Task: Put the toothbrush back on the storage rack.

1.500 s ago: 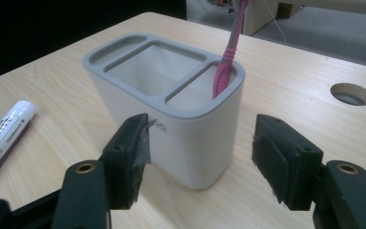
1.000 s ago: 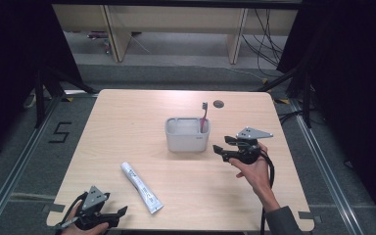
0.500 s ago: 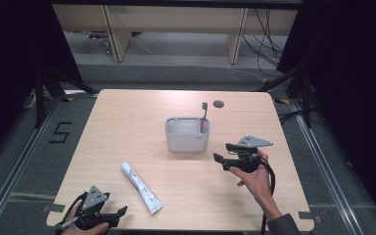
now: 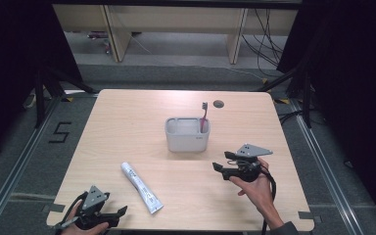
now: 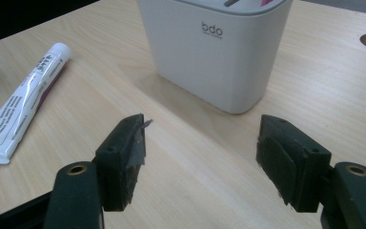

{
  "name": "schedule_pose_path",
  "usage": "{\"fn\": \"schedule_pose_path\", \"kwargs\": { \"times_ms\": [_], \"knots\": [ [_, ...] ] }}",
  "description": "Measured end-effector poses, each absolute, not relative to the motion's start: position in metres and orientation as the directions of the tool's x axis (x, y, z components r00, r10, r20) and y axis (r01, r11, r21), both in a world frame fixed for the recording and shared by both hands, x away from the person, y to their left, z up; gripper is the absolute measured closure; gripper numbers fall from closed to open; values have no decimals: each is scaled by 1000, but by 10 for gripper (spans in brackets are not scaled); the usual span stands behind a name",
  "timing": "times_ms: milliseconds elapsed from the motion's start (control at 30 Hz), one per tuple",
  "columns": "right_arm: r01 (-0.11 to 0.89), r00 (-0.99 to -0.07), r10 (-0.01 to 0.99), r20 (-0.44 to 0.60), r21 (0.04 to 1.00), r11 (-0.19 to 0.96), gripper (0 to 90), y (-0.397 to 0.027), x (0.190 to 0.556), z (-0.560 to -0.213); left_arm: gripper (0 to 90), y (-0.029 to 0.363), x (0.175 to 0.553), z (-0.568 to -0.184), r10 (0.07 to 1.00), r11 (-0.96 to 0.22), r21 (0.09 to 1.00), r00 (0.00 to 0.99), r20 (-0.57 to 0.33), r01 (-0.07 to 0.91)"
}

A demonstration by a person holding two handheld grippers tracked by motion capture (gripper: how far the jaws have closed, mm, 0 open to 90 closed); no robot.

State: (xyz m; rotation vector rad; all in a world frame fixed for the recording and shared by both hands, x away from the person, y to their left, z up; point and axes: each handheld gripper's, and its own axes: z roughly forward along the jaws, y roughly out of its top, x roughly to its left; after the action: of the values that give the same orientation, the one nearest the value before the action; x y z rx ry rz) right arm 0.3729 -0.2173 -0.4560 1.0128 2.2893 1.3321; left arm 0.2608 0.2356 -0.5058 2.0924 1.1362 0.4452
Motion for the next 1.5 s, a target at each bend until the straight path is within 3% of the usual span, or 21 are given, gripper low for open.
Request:
{"fn": "schedule_pose_path", "kwargs": {
  "times_ms": [200,633,867,1500],
  "knots": [
    [456,-697,705,128,838,298,312,-216,364,-458,198,235,262,-507,829,-365,723,558,-34,587],
    [455,-709,698,98,820,347,228,-218,356,-469,198,232,262,-505,826,-373,720,563,-30,586],
    [490,-704,696,141,806,333,213,-220,348,-473,198,234,262,-505,826,-376,718,563,-27,586],
    [466,-747,660,85,775,428,198,-222,325,-484,199,234,261,-504,828,-382,709,561,-23,592]
  ]
}}
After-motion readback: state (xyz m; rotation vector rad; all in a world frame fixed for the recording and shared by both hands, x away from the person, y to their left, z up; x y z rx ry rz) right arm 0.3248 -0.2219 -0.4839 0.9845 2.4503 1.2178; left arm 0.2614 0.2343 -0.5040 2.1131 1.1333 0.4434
